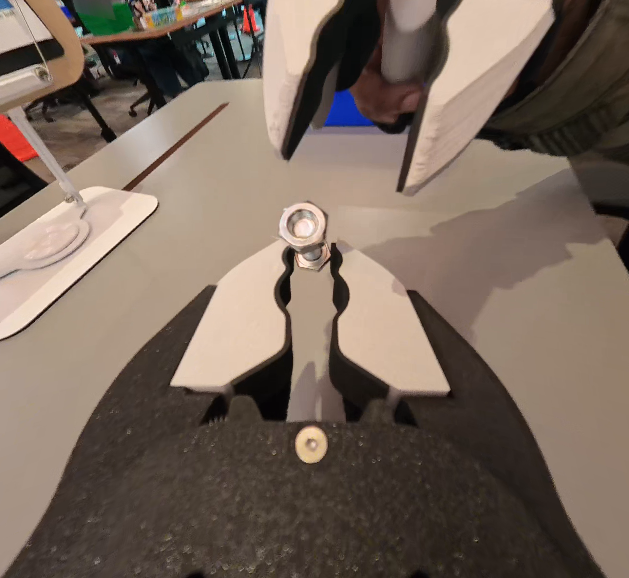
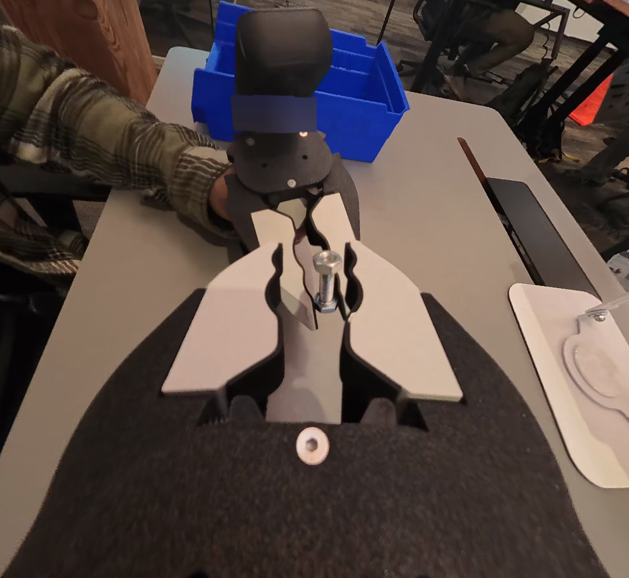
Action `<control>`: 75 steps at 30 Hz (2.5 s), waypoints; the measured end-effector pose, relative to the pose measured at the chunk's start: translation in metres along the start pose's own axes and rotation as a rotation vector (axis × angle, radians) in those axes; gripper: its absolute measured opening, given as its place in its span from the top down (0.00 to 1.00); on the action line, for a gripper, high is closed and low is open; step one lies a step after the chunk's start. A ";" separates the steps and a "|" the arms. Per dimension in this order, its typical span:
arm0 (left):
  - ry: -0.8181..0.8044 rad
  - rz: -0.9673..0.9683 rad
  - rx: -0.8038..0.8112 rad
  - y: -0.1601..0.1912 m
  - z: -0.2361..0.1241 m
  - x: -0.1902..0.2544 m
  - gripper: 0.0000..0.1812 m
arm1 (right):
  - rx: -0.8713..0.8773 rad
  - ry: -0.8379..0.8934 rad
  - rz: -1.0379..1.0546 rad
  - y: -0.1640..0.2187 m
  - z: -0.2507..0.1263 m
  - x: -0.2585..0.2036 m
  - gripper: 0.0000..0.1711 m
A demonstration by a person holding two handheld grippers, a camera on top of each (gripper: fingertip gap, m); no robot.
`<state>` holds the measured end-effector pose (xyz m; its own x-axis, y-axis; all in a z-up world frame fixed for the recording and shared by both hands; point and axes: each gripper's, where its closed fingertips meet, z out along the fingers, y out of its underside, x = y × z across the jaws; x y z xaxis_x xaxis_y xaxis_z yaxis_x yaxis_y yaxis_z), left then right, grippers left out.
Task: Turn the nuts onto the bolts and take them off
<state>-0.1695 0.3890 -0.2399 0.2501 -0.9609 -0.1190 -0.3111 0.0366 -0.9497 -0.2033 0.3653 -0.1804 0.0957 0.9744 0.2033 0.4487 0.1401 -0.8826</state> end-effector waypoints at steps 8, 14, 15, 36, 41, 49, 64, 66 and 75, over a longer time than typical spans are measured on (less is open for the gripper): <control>0.060 0.036 -0.169 0.020 0.009 0.016 0.89 | -0.111 -0.153 -0.024 0.032 0.012 -0.004 0.78; 0.062 0.045 -0.167 0.018 0.009 0.018 0.89 | -0.049 -0.136 0.015 0.038 0.013 -0.006 0.90; 0.056 0.043 -0.160 0.017 0.009 0.017 0.89 | -0.025 -0.107 0.029 0.037 0.012 -0.004 0.90; 0.040 -0.038 0.021 -0.005 0.001 0.008 0.89 | 0.292 0.323 0.276 0.015 -0.005 0.014 0.82; 0.114 -0.039 0.010 -0.004 0.001 0.017 0.89 | 0.147 0.028 -0.027 0.008 -0.022 -0.002 0.73; 0.308 0.008 0.019 -0.005 0.001 0.048 0.89 | -0.086 -0.521 -0.329 0.017 -0.019 -0.034 0.75; 0.157 0.014 0.071 -0.012 -0.003 0.025 0.89 | 0.019 -0.200 -0.007 0.013 -0.001 -0.008 0.89; 0.122 0.008 0.065 -0.010 -0.002 0.020 0.89 | 0.033 -0.087 0.044 0.014 0.001 -0.002 0.89; 0.128 -0.046 0.013 -0.002 0.003 0.018 0.89 | 0.089 0.092 0.190 0.030 0.002 0.003 0.59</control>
<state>-0.1618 0.3720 -0.2414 0.1447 -0.9887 -0.0380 -0.2900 -0.0056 -0.9570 -0.1913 0.3724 -0.2066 0.2534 0.9653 0.0637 0.3349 -0.0257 -0.9419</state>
